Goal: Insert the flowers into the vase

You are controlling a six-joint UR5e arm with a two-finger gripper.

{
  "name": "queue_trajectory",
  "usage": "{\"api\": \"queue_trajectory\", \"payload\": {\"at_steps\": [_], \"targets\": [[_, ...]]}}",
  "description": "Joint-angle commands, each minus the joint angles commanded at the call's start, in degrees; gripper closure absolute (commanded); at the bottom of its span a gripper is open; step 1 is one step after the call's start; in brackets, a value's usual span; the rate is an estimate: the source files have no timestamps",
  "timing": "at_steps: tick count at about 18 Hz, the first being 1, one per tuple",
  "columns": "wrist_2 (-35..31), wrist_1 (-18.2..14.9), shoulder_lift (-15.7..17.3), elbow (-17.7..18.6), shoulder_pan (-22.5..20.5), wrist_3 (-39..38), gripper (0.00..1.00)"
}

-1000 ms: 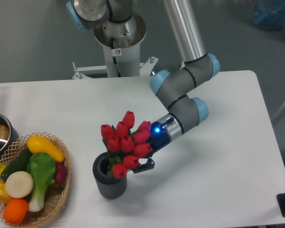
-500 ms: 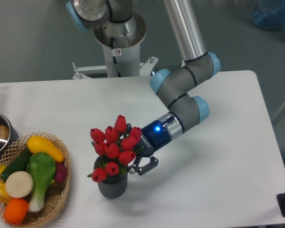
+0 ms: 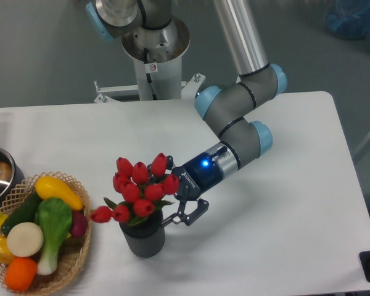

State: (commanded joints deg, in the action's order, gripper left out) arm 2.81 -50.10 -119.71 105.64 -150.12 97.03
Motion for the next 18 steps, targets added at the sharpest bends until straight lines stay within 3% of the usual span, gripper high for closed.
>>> {"api": "queue_trajectory", "payload": {"at_steps": [5, 11, 14, 18], "targets": [[-4.6, 0.3, 1.2, 0.3, -1.9, -0.6, 0.0], [-4.9, 0.2, 3.1, 1.0, -5.9, -0.8, 0.0], [-5.7, 0.4, 3.4, -0.2, -8.1, -0.8, 0.0], [-13.5, 0.1, 5.9, -3.8, -10.6, -0.9, 0.0]]}}
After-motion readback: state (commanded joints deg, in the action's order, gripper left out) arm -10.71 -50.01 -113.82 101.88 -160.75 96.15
